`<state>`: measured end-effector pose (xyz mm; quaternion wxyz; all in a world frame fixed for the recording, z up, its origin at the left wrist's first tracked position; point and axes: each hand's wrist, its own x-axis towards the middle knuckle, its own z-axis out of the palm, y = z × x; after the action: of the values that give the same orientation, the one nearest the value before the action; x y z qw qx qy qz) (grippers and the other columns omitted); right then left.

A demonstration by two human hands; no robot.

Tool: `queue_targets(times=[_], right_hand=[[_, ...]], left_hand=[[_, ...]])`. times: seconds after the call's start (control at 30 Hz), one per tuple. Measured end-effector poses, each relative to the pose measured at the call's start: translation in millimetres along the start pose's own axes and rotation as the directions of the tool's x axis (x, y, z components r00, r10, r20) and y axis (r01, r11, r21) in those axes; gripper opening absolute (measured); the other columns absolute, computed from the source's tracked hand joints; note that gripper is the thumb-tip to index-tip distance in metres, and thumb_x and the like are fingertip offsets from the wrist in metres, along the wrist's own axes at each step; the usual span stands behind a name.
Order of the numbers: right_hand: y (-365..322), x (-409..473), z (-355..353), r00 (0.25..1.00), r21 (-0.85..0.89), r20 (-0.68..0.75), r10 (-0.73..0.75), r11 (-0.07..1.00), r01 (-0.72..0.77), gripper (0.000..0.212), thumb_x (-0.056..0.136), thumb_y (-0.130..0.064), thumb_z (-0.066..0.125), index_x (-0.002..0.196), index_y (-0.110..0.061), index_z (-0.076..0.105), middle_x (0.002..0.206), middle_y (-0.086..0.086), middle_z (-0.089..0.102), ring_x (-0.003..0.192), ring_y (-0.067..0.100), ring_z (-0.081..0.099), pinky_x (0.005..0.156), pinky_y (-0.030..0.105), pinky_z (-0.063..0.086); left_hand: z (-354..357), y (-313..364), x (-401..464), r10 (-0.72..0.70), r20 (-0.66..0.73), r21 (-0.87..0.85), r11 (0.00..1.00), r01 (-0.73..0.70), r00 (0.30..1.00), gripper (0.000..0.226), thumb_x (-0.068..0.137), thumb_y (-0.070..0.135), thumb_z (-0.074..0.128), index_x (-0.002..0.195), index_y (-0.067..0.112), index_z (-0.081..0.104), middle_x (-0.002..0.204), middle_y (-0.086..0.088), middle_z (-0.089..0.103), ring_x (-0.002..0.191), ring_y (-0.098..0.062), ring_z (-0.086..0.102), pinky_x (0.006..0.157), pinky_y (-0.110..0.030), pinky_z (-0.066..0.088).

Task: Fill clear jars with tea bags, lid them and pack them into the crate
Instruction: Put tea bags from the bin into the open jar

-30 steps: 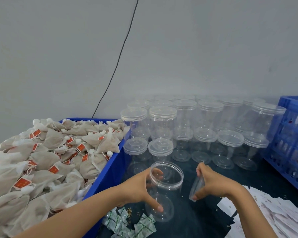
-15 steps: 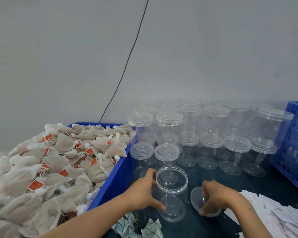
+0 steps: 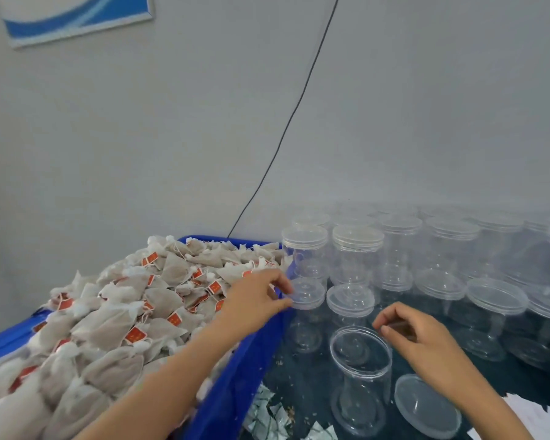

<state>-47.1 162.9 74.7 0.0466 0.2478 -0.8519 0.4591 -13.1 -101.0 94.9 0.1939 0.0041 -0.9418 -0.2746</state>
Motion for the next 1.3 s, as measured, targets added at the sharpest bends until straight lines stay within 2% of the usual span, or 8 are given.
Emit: queue_targets(times=[0.17,0.37,0.57,0.7,0.97,1.1,1.2,1.3], right_hand=[[-15,-7,5,0.999,0.07,-0.013,-0.037,0.997,0.038,0.021,0.088,-0.002,0.061,0.077,-0.019,0.067,0.08,-0.011,0.069,0.077,-0.001,0.062,0.067,0.008,0.044],[-37,-3,23,0.998,0.087,0.048,-0.044,0.995,0.04,0.023,0.09,-0.008,0.06,0.076,-0.025,0.067,0.082,-0.013,0.069,0.082,0.003,0.064,0.073,0.016,0.044],[-64,9,40,0.991,0.092,0.12,-0.059,0.995,0.048,0.017,0.093,-0.014,0.058,0.08,-0.023,0.065,0.082,-0.01,0.069,0.077,-0.002,0.063,0.066,0.01,0.045],[-71,11,51,0.986,0.114,0.161,-0.035,0.993,0.017,0.017,0.094,-0.016,0.057,0.082,-0.025,0.065,0.087,-0.01,0.069,0.087,0.005,0.065,0.082,0.023,0.053],[-63,12,66,0.975,0.141,0.222,0.015,0.989,-0.048,0.017,0.094,-0.015,0.057,0.082,-0.024,0.066,0.084,-0.008,0.069,0.08,0.003,0.065,0.073,0.018,0.05],[-59,12,71,0.976,0.191,0.215,0.02,0.98,-0.062,0.014,0.093,-0.013,0.058,0.085,-0.022,0.064,0.087,-0.007,0.07,0.081,0.005,0.067,0.078,0.026,0.054],[-59,13,76,0.98,0.3,0.193,0.046,0.948,-0.104,0.014,0.093,-0.007,0.056,0.089,-0.019,0.063,0.091,-0.003,0.07,0.082,0.009,0.068,0.082,0.033,0.056],[-61,13,87,0.977,0.377,0.198,0.074,0.915,-0.146,0.017,0.093,-0.004,0.055,0.096,-0.02,0.06,0.094,-0.003,0.068,0.082,0.009,0.069,0.076,0.03,0.058]], left_hand=[[-49,-61,5,-0.145,-0.247,0.344,0.911,0.227,0.958,0.011,0.087,0.021,0.065,0.096,0.026,0.06,0.102,0.013,0.062,0.086,-0.005,0.053,0.071,-0.021,0.043],[-54,-90,0,-0.308,0.003,0.532,0.806,0.259,0.951,0.021,0.088,0.04,0.064,0.086,0.025,0.049,0.091,0.007,0.057,0.084,-0.012,0.051,0.069,-0.026,0.04],[-54,-88,-2,-0.344,0.07,0.503,0.823,0.265,0.936,0.03,0.084,0.043,0.065,0.104,0.025,0.053,0.1,0.006,0.061,0.088,-0.012,0.055,0.068,-0.023,0.041],[-55,-86,-2,-0.369,0.124,0.492,0.829,0.266,0.921,0.031,0.082,0.04,0.068,0.103,0.027,0.05,0.098,0.007,0.058,0.085,-0.01,0.053,0.064,-0.021,0.037],[-59,-90,2,-0.308,0.098,0.428,0.871,0.239,0.946,0.03,0.076,0.039,0.077,0.098,0.023,0.065,0.085,0.011,0.058,0.079,-0.008,0.052,0.067,-0.022,0.041],[-80,-80,0,-0.225,-0.029,0.384,0.897,0.219,0.974,0.016,0.075,0.034,0.075,0.085,0.026,0.065,0.076,0.015,0.055,0.077,-0.007,0.054,0.058,-0.019,0.033],[-99,-64,-3,-0.194,-0.155,0.187,0.957,0.221,0.969,0.018,0.074,0.034,0.08,0.076,0.028,0.064,0.077,0.016,0.061,0.077,-0.011,0.064,0.067,-0.022,0.044],[-105,-47,-7,-0.199,-0.135,0.215,0.95,0.224,0.971,0.02,0.072,0.035,0.082,0.078,0.031,0.063,0.07,0.016,0.058,0.072,-0.005,0.059,0.074,-0.029,0.047]])
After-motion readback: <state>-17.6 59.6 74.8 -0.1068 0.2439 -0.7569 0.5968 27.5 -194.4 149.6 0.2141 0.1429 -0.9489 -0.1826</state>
